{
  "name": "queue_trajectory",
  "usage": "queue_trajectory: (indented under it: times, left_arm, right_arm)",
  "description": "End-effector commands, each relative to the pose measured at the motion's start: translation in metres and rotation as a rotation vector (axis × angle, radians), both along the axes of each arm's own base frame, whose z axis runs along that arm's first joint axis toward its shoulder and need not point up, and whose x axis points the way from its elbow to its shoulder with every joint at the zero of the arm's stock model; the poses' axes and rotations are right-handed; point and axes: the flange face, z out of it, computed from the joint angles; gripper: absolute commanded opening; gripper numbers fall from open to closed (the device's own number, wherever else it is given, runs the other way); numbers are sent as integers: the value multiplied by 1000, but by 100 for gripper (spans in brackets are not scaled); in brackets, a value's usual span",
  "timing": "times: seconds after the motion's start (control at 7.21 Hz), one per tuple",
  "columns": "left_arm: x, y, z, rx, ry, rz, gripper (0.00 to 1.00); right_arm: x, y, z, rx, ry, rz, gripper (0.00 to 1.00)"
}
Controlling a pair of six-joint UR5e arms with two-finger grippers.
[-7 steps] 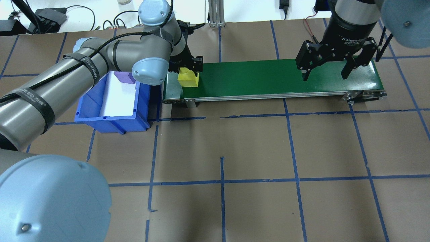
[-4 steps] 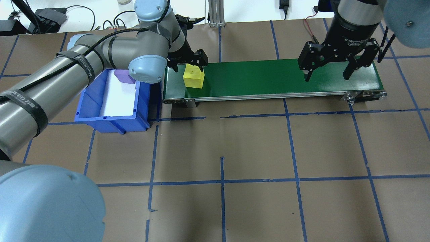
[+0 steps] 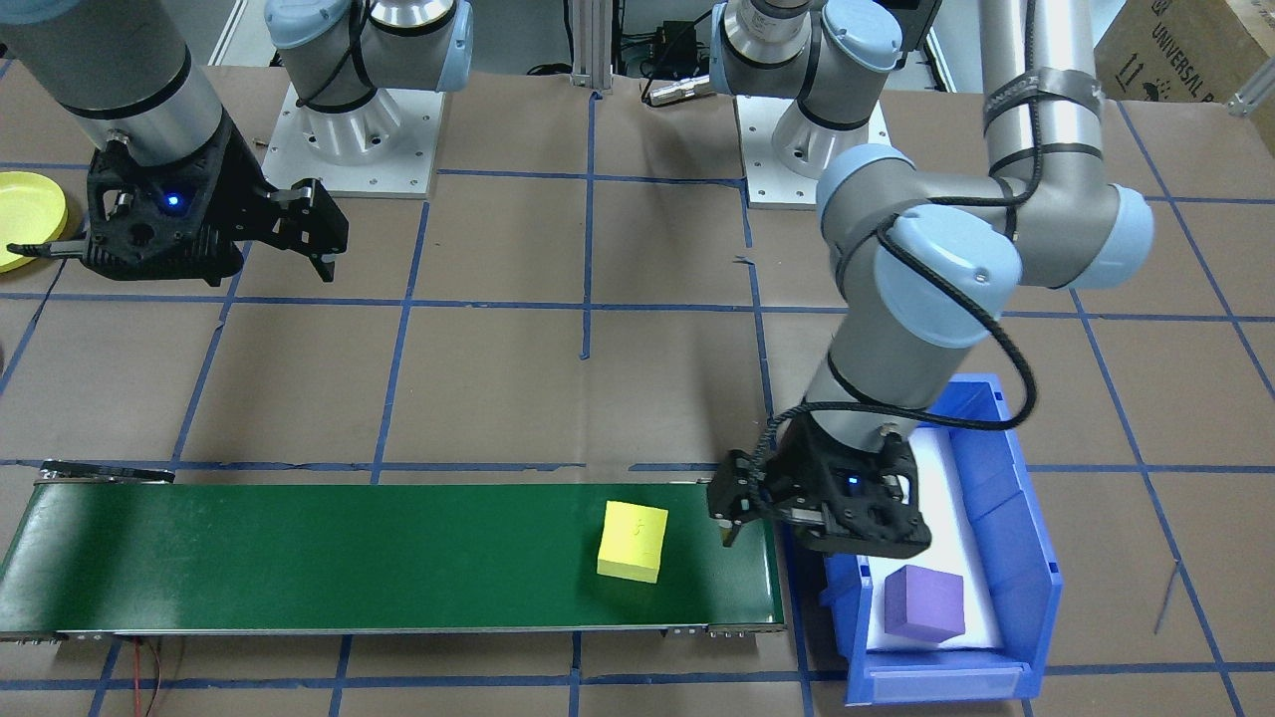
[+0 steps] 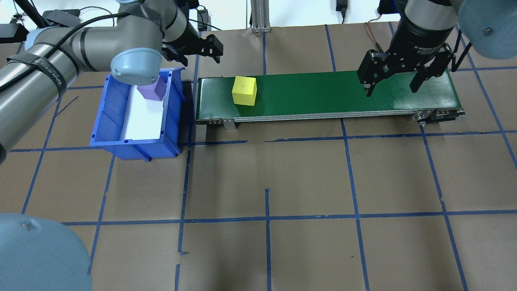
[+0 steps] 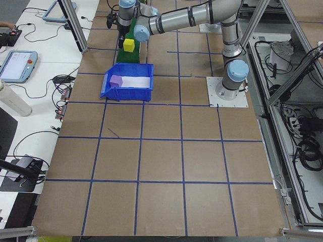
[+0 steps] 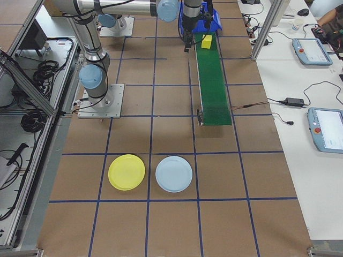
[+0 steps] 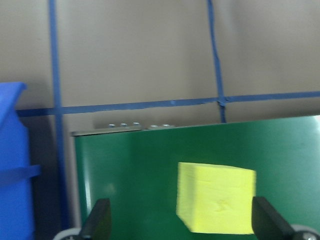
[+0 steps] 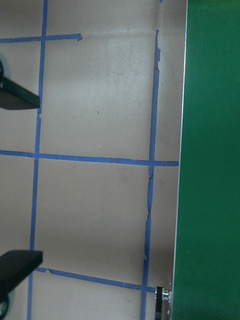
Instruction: Move block left to right into plate
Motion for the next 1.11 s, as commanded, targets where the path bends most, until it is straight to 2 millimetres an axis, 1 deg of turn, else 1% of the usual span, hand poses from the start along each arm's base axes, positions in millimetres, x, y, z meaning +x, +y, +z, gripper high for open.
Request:
queue_trajectory:
  times: [0.0,0.14,0.28,0.42,0.55,0.69,0.83,0.97]
  left_arm:
    - [73,-18,-9,9,-31,-3,100]
    - [116,-28,-18,11,-50,-16,100]
    - [144,-38,-34,28,-52,4,100]
    - [151,-47,-48,38,-58,-17,100]
    - [156,-46,-73,69,-113,-122,99]
    - [160,-39,-88,111,-168,-177,97]
    - [157,-32,-103,138,-156,-182,97]
    - [155,-31,-113,143,-136,-186,97]
  right_arm:
    - [0,-33,-28,-26,-12,-42,100]
    - [7,-52,-44,-35,-94,-103,100]
    - [10,-67,-50,-95,-122,-107,100]
    - [10,-86,-76,-97,-128,-108,100]
    - [13,-100,-99,-93,-161,-114,100]
    - [16,-113,-122,-90,-186,-149,100]
    - [16,-123,-136,-99,-198,-188,100]
    - [19,-129,-147,-92,-231,-192,100]
